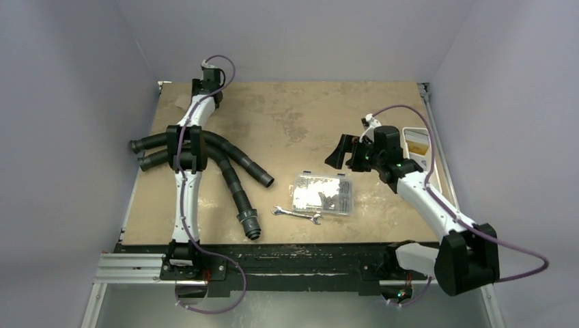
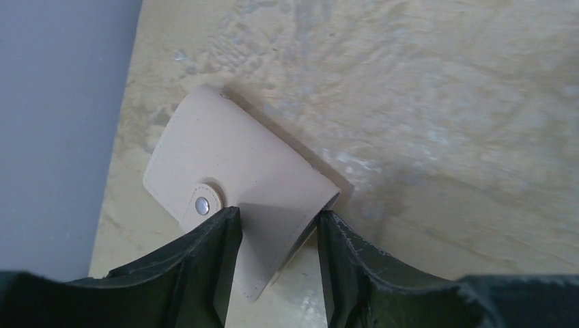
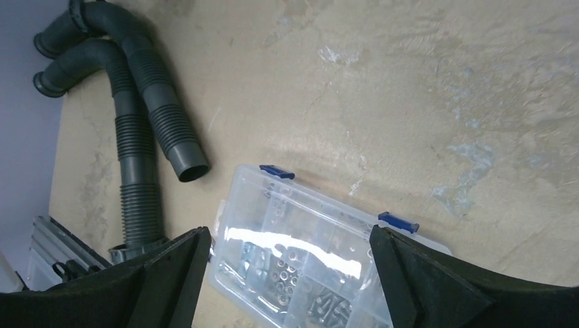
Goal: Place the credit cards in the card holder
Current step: Move the card holder to the corner of the board, then reset both arms
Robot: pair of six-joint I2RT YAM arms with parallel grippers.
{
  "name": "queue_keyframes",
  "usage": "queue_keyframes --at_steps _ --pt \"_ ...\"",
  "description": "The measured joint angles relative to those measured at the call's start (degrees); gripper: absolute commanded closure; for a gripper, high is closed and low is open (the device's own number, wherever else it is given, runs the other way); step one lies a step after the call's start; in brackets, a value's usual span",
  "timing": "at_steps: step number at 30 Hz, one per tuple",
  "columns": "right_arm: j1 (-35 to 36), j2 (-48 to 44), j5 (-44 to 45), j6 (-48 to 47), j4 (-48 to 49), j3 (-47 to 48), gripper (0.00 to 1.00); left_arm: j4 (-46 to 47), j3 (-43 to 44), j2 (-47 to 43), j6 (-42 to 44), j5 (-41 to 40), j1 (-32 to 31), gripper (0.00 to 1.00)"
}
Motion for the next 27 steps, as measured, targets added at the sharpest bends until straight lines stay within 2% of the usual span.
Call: queue_keyframes --at_steps 7,9,13,17,21,27 --pt "0.0 -7.3 6.78 -2.19 -4.92 3.06 0.01 -0.07 1.22 -0.02 1.6 3.56 1.99 0.28" --pt "0.0 -7.3 9.2 -3.19 -6.75 3.61 0.01 -0.98 1.75 -0.74 1.31 5.16 1.68 0.24" --pt "0.0 -7.85 14.36 -4.94 -12.52 5.73 0.01 -5.44 1.68 -6.21 -1.86 8.37 -0.07 0.23" --pt "0.0 -11.32 17.44 -5.49 -15.82 8.83 0.01 -7.37 -2.32 -19.58 -11.76 16.24 -3.06 0.17" --pt "0.0 -17.51 21.51 -5.42 -18.86 13.62 0.01 -3.08 -16.2 -41.59 -22.75 26.88 -6.6 0.16" --pt "0.0 -26.05 27.5 -5.95 -21.86 22.88 0.01 2.16 -30.38 -64.85 -28.35 38.29 -11.39 0.17"
